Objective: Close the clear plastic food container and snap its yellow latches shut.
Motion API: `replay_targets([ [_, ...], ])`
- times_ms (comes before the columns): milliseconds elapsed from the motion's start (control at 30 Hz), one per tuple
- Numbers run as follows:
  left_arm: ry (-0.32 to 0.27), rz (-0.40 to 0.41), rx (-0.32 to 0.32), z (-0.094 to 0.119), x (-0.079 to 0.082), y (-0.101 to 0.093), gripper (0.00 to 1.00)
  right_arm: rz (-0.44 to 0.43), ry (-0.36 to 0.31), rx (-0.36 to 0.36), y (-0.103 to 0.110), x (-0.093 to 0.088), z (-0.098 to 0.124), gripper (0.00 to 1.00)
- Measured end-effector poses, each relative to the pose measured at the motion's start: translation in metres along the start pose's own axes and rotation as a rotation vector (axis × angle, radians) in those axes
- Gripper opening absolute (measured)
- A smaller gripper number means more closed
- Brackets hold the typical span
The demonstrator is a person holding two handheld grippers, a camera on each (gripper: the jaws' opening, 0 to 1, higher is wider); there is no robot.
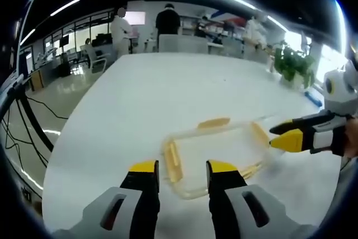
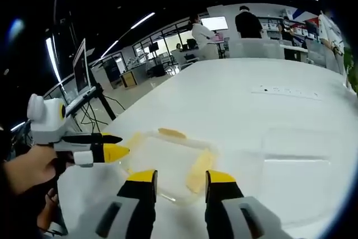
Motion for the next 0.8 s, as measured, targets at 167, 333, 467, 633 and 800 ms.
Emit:
replay_targets([
  [167,0.002,-0.005,-0.001,-0.0007,-0.0006,0.0002,0.3,0.001,-0.008,-0.007,-0.0028,0.0022,-0.0011,0.3],
  [333,-0.005,-0.012,0.005,-0.0006,0.0003,0.0018,0.25,0.005,-0.004,-0.009,-0.0027,0.0013,-0.0026,0.28],
  [467,-0.008,0.0,0.009,-0.0011,0.0001,0.0023,0.24,0.023,0.0,-0.016,-0.0028,-0.0007,-0.0036,0.25],
  [633,-0.017,-0.002,-0.009,-0.0023,0.0004,-0.0017,0.22,0.063,0.001,-0.027,-0.0042,-0.0008,-0.0057,0.19],
  [800,-0.014,-0.014,-0.009,-0.0049,-0.0009,-0.0026,0.21,0.068,0.011,-0.027,-0.0063,-0.0037,-0.0099,0.18],
])
Point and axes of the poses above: the point that each gripper's makers call its tool centre point, and the gripper's own axes: z roughly backward along the fingers, y roughly to its left, x roughly out of its top, the point moved 1 cm from there along z, roughly backward along the fingers, and after that the axes turned 11 degrees about z, right-handed, at the moved point
